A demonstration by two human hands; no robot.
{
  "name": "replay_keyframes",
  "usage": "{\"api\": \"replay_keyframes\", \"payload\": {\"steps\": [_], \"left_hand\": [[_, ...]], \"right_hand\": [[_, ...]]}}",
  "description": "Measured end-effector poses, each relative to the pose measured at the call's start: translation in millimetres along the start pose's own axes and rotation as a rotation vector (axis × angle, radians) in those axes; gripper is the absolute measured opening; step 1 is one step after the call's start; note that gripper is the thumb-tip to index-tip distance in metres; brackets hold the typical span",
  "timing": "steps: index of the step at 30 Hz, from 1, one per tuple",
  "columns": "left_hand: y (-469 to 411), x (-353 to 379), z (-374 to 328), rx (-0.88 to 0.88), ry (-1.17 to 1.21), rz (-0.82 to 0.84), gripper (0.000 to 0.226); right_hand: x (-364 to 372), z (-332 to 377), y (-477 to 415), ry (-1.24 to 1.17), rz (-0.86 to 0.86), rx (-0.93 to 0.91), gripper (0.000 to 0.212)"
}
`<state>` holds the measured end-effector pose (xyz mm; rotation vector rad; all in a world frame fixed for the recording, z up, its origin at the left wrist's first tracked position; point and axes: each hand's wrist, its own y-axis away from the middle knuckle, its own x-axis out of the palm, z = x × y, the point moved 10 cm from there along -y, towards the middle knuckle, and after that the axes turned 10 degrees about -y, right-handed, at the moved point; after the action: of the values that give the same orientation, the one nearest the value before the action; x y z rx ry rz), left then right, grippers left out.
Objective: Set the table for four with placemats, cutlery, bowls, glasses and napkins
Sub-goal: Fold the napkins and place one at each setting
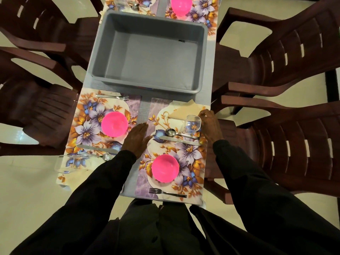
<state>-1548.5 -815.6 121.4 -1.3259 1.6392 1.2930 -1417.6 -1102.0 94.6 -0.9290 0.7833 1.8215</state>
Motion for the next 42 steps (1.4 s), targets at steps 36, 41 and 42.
{"api": "replay_keyframes", "payload": {"steps": [36,41,42], "left_hand": [[72,-42,-5,0.124,0.070,-0.116,0.049],[106,-59,0,0.184,0.095,-0.179,0.047],[113,-60,1,0.181,0.106,-0.174,0.046]], "right_hand": [[-44,54,146,-0.163,-0.301,0.240,0.015],[-46,115,171,-0.211,-0.381,0.145,0.017],[-46,124,174,-0.230,-0.386,0.135,0.016]]}}
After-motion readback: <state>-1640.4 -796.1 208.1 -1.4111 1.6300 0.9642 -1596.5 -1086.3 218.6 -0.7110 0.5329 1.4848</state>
